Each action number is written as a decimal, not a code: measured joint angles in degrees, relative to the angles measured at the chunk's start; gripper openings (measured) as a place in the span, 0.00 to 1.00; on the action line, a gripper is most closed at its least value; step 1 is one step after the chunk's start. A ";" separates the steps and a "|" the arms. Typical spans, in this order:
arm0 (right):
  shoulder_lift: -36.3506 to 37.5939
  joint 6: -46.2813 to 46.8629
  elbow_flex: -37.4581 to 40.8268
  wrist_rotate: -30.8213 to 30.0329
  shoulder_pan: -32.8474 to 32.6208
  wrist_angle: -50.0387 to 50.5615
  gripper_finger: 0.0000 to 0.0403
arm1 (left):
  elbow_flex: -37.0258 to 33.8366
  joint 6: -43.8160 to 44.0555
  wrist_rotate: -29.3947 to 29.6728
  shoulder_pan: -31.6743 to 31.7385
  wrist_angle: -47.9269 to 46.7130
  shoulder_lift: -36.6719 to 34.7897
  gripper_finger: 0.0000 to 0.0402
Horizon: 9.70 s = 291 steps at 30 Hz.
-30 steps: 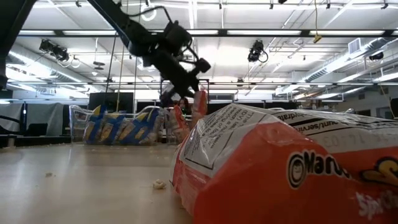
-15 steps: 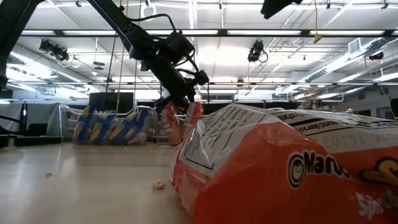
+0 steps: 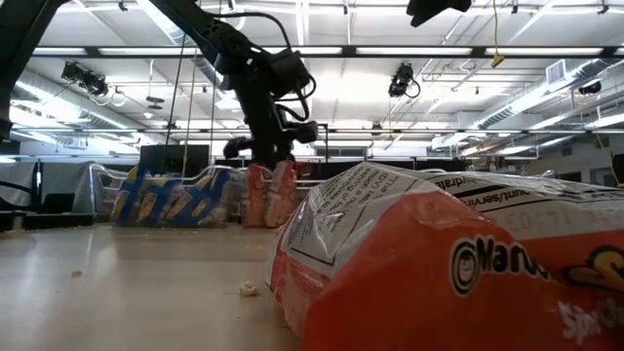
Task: Sort Maruchan noodles
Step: Put the orange noodle pack into the middle transparent bin, then adjust the middle transparent bin, then adjust the blue noodle packs into the left transparent bin, then adjust the green noodle pack, then put the orange noodle pack into the middle transparent bin
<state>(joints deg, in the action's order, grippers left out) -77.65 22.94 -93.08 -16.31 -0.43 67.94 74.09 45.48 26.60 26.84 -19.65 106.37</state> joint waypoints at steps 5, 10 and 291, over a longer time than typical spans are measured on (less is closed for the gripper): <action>0.00 0.04 0.00 -0.60 0.04 -0.24 0.36 | 0.15 -4.89 0.77 0.12 -2.76 -0.01 0.10; -0.80 -0.33 -0.02 -1.71 0.55 -0.89 0.36 | 0.17 -10.57 0.73 0.10 -3.51 -0.09 0.12; 2.05 55.96 54.74 14.49 1.37 -12.80 0.46 | -5.14 -15.10 2.55 -31.55 -39.43 -38.54 0.15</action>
<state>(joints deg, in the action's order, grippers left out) -75.59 78.90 -38.34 -1.82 0.94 55.14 68.95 30.38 29.15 -4.71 -59.08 67.83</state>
